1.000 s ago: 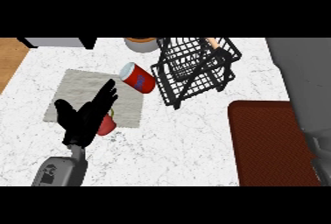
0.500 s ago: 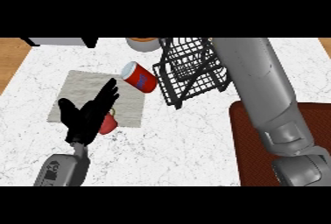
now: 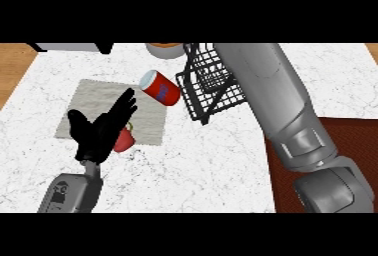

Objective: Pick the can from the tray and place it in the tiered basket

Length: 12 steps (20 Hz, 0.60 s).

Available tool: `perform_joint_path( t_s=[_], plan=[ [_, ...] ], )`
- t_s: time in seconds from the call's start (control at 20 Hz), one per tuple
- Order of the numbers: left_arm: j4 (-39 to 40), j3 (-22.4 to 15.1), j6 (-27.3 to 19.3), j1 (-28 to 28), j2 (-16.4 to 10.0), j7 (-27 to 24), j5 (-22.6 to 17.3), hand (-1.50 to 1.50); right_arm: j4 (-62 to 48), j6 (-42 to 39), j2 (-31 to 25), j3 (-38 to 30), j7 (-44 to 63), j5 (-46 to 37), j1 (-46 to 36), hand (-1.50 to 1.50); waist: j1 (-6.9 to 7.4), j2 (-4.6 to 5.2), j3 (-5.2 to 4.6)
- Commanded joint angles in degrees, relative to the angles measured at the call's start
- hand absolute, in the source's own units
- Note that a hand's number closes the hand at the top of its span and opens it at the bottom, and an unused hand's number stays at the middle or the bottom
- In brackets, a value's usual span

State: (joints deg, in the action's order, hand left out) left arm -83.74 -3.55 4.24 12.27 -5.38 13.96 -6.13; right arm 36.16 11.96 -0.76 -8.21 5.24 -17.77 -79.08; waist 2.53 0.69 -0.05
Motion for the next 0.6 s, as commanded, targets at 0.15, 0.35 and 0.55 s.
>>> perform_joint_path(
  t_s=[0.15, 0.35, 0.55],
  plan=[
    [-0.2, 1.3, 1.5, -2.1, -0.6, -0.4, -1.7, 0.0, -2.4, 12.9, -0.2, -5.2, -2.7, 0.8, -1.5, -1.5, -0.8, -0.14, 0.0],
    [-3.0, 1.7, -1.8, -0.5, 0.0, 3.0, -0.7, 0.0, 1.3, 7.7, -8.7, -7.9, 5.5, 3.2, 0.8, -1.5, -2.92, -1.04, 0.09],
    [-0.2, 2.1, -0.4, -2.3, -0.4, -1.2, -0.3, 0.0, 4.3, 1.3, -14.9, -8.6, 3.2, 4.7, 9.1, -1.5, -3.35, -0.85, 0.07]
  ],
)
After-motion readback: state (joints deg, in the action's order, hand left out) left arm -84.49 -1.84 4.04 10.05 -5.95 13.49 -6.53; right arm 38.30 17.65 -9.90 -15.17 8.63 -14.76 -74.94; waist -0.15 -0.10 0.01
